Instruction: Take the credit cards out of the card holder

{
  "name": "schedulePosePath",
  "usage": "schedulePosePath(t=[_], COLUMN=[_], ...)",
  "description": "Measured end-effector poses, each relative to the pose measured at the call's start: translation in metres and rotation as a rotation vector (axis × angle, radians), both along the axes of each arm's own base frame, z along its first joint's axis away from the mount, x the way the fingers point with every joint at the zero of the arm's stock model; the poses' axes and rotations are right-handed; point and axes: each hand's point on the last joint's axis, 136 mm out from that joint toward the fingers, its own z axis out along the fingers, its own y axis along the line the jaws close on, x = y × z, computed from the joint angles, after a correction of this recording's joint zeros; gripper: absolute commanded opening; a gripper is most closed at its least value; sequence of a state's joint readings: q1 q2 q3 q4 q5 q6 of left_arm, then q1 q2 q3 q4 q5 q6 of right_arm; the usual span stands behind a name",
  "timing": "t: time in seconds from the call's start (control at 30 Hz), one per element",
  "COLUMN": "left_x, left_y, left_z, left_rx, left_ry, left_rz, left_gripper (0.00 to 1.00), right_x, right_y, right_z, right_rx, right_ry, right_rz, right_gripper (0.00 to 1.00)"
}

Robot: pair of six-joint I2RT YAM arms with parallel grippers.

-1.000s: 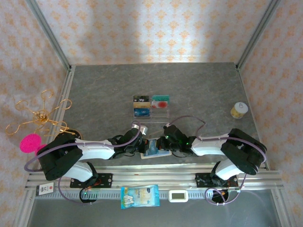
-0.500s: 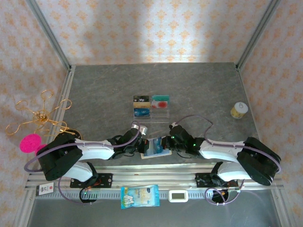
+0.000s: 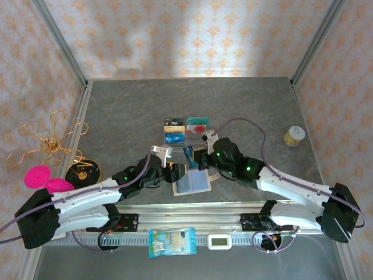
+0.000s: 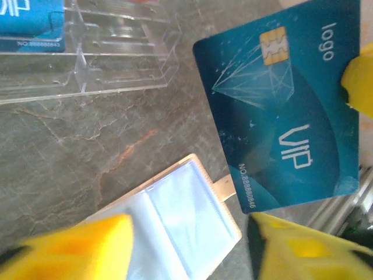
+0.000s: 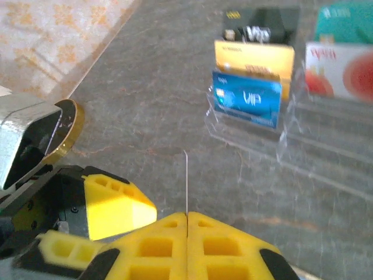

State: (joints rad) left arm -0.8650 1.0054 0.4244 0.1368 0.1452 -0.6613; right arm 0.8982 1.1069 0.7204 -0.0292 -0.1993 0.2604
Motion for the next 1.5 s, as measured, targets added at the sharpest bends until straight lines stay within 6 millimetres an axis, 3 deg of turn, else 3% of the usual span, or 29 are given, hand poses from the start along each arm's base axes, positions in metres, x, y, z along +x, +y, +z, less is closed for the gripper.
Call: schedulePosePath(t=[0.1,0.37,0.57,0.7,0.9,1.23,1.5], left_x=[0.000,-0.005,-0.010,-0.016,-0.027,-0.030,-0.025], left_y=[0.007,0.015,0.021,0.025,0.035,0.052,0.056], left_z=[0.008,0.011,0.011,0.005,0.002,0.052,0.050], left_rx=[-0.014,-0.010,-0.015,-0.020,-0.053,-0.217,-0.196], left_ry=[-0.010,0.001,-0.002,0.003,0.012,-0.128,-0.135], left_rz=[0.027,0.041,0.041,0.036,0.039,0.087,0.121], left_gripper=[0.99,0.99,0.99,0.99,0.99,0.99,0.99], right_x=[0.018,0.069,0.096,0.101,0.110,0.122,0.125], right_y=[0.010,0.013,0.040,0.056,0.062,0.065,0.073], right_z=[0.021,0.062,0.082,0.072,0.039,-0.013,-0.035], right_rx=[-0.043,-0.121,-0.209,-0.295,-0.422,-0.520,-0.518], right_ry=[-0.093,-0.287,-0.379,-0.389,-0.358,-0.286,-0.259], right_rz=[0.034,0.170,0.377,0.530,0.678,0.830,0.884], right_gripper=[0.00,0.00,0.00,0.00,0.00,0.00,0.00])
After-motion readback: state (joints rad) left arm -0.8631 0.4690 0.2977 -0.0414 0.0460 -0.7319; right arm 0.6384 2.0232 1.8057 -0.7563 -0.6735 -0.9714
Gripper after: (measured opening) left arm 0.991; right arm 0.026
